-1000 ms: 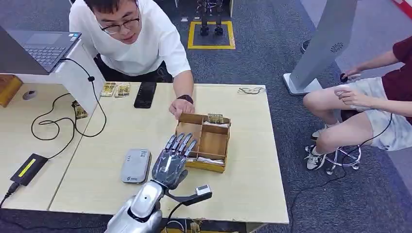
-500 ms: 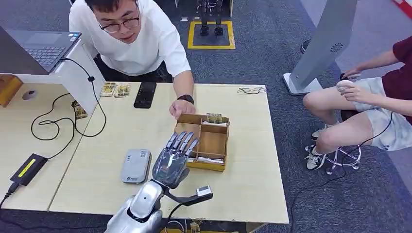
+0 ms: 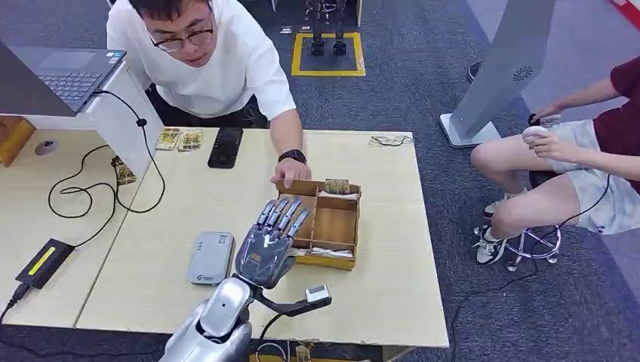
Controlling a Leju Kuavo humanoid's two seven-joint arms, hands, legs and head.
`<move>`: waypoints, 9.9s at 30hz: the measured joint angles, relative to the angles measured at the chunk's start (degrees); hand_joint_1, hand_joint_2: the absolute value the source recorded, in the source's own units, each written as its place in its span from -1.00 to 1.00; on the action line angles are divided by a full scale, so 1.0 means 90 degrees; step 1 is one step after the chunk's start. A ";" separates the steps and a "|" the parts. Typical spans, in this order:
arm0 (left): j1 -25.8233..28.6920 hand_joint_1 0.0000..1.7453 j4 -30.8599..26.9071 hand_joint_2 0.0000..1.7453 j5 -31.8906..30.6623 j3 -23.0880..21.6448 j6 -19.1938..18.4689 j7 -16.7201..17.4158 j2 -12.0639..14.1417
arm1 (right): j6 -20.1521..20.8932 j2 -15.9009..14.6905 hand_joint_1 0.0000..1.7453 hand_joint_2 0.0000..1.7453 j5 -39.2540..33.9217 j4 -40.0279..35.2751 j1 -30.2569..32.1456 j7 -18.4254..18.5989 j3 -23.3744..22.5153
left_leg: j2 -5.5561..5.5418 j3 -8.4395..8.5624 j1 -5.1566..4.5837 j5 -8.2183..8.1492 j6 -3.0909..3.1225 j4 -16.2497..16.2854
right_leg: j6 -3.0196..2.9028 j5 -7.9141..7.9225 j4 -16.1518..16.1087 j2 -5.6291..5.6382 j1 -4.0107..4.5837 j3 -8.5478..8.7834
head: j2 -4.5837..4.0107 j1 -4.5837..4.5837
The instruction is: Pass the card to the sensor for recognition and then transmit it.
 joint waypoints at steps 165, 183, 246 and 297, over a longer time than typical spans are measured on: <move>0.0083 1.00 -0.1309 1.00 0.0267 0.0435 0.0007 -0.1251 -0.0338 | -0.0155 -0.0165 -1.00 1.00 -0.0002 0.0447 -0.0020 0.0029 0.0138 | -0.0001 -0.0003 0.0000 0.0000 0.0000 0.0000 | 0.0000 0.0000 0.0000 -0.0001 0.0000 -0.0003 | 0.0000 0.0000; -0.1041 1.00 -0.1552 1.00 0.0357 0.0643 -0.0835 -0.0877 -0.0587 | -0.0347 -0.0364 -1.00 1.00 -0.0002 0.0864 -0.0128 -0.0029 0.0272 | -0.0001 -0.0003 0.0000 0.0002 0.0000 0.0001 | -0.0001 0.0002 0.0000 -0.0001 0.0000 -0.0006 | 0.0000 -0.0002; 0.0073 -1.00 -0.2883 1.00 0.0976 0.0437 -0.0605 -0.0886 -0.0590 | -0.0231 -0.0401 -1.00 1.00 -0.0002 0.0913 -0.0158 0.0204 -0.0253 | 0.0000 -0.0009 0.0000 0.0000 0.0000 0.0000 | 0.0000 0.0000 0.0001 0.0000 0.0000 -0.0007 | 0.0000 -0.0002; 0.0759 -1.00 -0.3650 1.00 0.4262 0.1651 -0.0046 -0.2047 -0.0617 | 0.0024 0.0124 -1.00 1.00 -0.0002 -0.0010 -0.0165 0.0163 -0.0799 | -0.0001 -0.0007 0.0000 0.0001 -0.0001 0.0000 | -0.0001 0.0000 0.0001 -0.0001 0.0000 -0.0006 | 0.0000 -0.0002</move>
